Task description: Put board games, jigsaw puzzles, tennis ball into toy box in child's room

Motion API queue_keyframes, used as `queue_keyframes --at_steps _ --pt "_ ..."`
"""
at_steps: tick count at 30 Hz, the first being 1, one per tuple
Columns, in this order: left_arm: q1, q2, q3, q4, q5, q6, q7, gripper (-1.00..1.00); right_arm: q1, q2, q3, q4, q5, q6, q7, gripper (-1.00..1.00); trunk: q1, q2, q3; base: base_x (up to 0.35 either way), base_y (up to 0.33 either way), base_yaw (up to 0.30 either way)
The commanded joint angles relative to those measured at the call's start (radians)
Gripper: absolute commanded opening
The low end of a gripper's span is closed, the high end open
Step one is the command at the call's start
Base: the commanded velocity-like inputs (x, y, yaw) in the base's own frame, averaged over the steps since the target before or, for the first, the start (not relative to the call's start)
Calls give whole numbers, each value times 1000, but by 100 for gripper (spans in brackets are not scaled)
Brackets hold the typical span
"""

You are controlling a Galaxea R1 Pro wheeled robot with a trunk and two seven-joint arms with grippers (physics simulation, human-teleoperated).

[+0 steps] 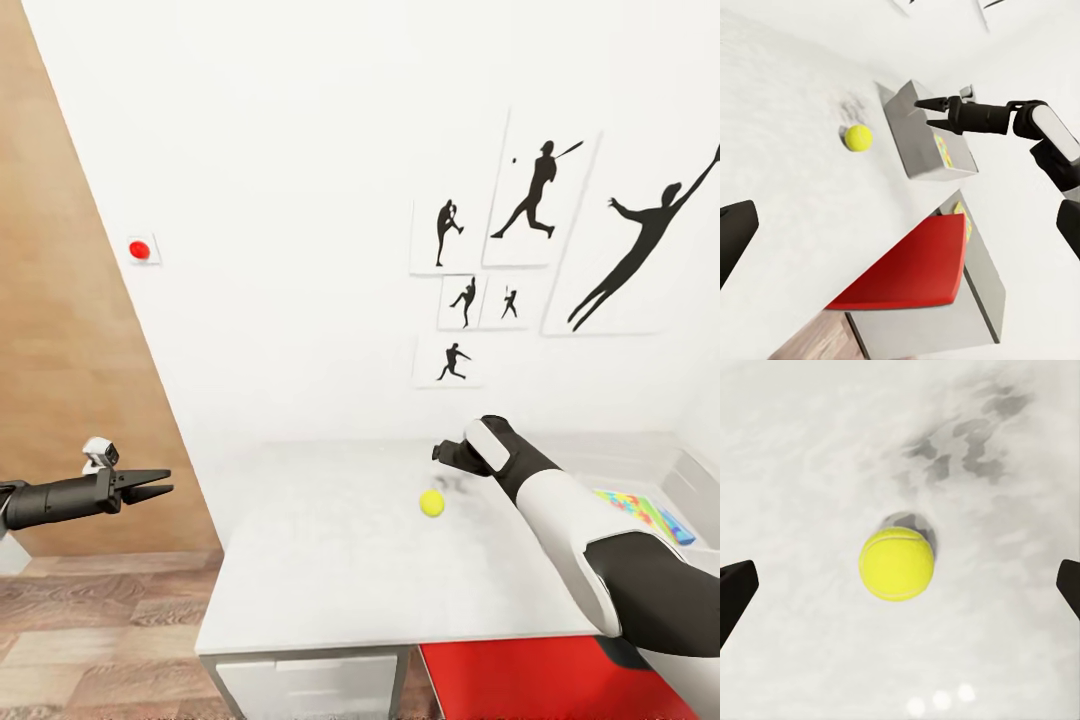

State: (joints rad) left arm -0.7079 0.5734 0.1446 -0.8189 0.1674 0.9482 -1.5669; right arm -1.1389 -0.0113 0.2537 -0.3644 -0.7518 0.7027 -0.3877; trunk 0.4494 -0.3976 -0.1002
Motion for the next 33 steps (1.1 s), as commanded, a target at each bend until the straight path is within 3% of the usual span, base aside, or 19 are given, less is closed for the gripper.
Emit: queue_keyframes --at_steps 1,33 --pt "-1 0 0 0 0 11 -4 100 -1 -1 7 -3 -11 3 -8 100 1 -2 -4 0 0 0" --pt "-1 0 0 0 0 11 -4 100 -1 -1 8 -4 -11 3 -7 100 1 -2 -57 0 0 0"
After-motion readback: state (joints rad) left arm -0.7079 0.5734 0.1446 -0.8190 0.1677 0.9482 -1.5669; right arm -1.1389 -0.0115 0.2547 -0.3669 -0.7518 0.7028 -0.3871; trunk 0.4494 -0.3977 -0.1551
